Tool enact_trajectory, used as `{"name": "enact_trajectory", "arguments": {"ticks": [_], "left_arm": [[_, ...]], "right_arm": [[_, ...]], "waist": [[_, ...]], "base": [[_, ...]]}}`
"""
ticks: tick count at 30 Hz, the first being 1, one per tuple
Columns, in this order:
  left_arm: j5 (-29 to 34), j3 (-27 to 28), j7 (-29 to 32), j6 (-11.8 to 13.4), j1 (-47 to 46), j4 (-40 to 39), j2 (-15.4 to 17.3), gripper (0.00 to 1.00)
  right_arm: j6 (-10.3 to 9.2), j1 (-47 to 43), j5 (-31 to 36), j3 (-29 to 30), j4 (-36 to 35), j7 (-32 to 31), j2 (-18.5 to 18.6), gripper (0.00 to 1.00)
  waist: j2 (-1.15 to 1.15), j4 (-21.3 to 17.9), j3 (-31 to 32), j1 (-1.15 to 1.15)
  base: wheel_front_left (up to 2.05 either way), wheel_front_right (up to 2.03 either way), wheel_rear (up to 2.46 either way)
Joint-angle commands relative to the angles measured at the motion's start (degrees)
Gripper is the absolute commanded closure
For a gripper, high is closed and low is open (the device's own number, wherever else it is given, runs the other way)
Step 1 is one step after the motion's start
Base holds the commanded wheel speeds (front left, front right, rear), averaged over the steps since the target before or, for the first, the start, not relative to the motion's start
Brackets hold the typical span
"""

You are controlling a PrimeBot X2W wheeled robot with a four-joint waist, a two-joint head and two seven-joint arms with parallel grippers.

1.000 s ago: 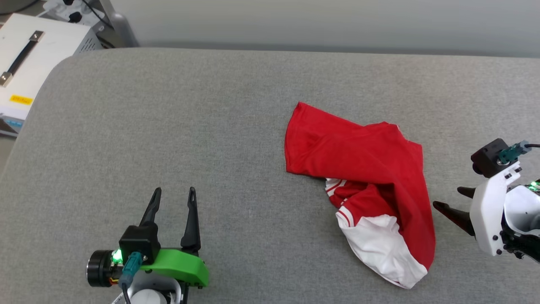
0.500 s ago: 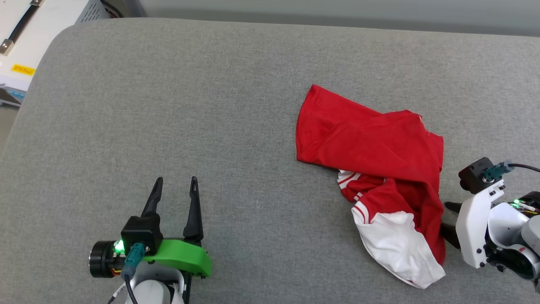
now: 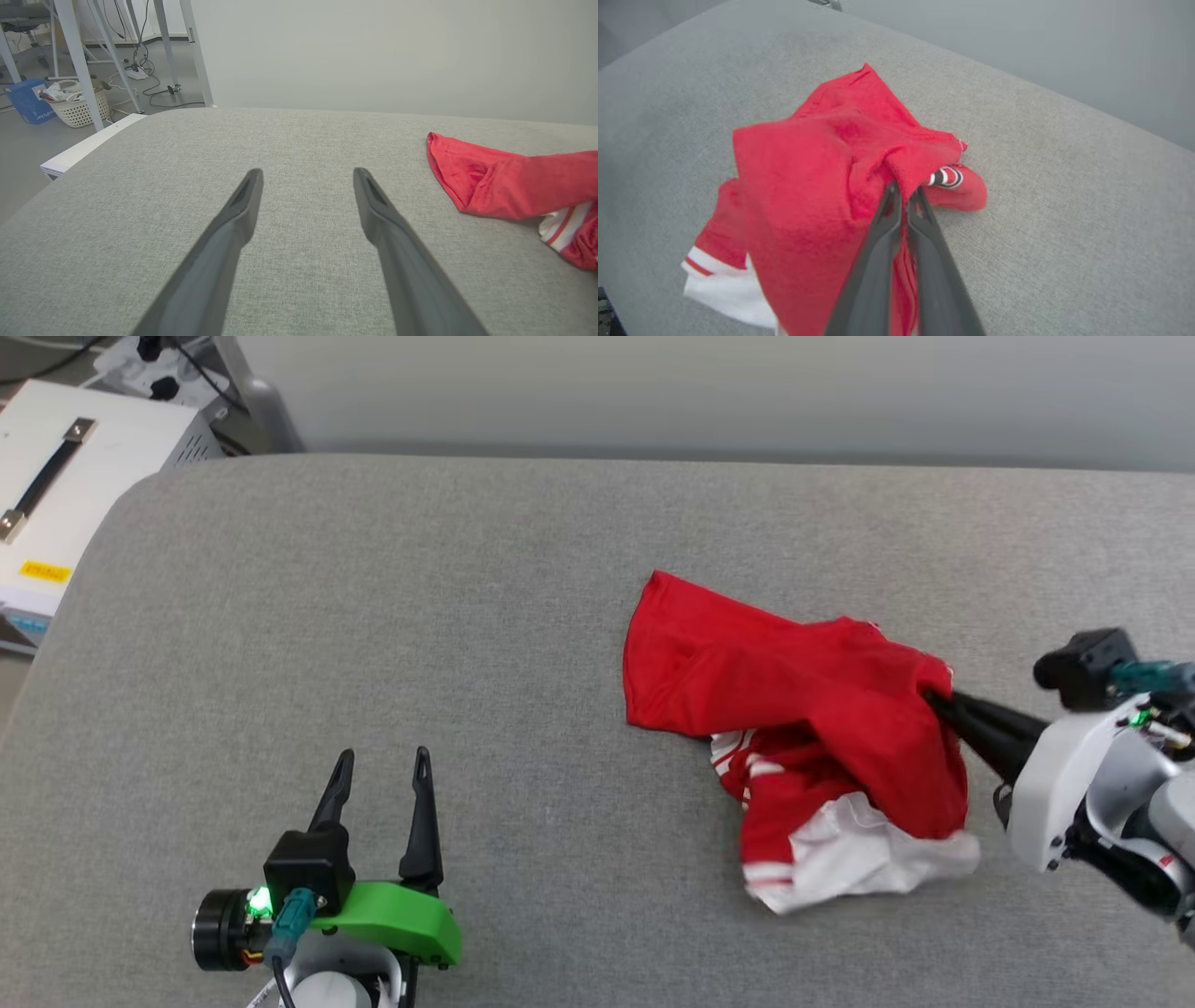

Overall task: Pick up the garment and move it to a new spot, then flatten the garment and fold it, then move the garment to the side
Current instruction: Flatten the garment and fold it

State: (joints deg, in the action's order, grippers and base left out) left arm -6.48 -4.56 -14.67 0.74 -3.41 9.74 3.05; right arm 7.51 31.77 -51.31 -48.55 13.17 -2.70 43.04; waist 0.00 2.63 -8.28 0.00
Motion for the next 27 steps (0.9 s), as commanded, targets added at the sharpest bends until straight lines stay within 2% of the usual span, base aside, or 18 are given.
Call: {"name": "enact_trajectory", "arguments": {"ticks": [1, 9, 16, 22, 27], "left_arm": [[0.07, 0.22, -0.33, 0.1, 0.66, 0.0, -0.17, 0.0], [0.07, 0.73, -0.33, 0.27, 1.86, -0.92, -0.17, 0.0], [-0.39, -0.27, -0.33, 0.6, -0.32, -2.04, -0.17, 0.0], [-1.36, -2.19, -0.33, 1.23, -4.13, -2.74, -0.17, 0.0], [-2.55, -4.12, -0.33, 1.86, -7.55, -2.91, -0.17, 0.0]], "right_arm": [[-0.02, 1.01, 0.41, 0.81, -1.1, 0.85, 0.48, 1.0], [-0.02, -0.6, 0.62, 7.46, -8.01, 3.09, 3.35, 1.0], [-0.02, -0.33, 1.92, 13.7, -8.39, 0.46, 4.64, 1.0], [-0.02, 8.65, 4.71, 11.5, -4.88, -3.53, 2.99, 1.0], [-0.02, 19.58, 6.32, 5.71, 3.01, -5.55, -2.04, 1.0]], "waist": [[0.0, -0.96, 1.33, 0.0], [0.0, -1.13, 1.39, 0.0], [0.0, 0.59, -2.92, 0.0], [0.0, 3.53, -9.09, 0.0], [0.0, 5.85, -13.97, 0.0]], "base": [[0.0, 0.0, 0.0], [0.0, 0.0, 0.0], [0.0, 0.0, 0.0], [0.0, 0.0, 0.0], [0.0, 0.0, 0.0]]}}
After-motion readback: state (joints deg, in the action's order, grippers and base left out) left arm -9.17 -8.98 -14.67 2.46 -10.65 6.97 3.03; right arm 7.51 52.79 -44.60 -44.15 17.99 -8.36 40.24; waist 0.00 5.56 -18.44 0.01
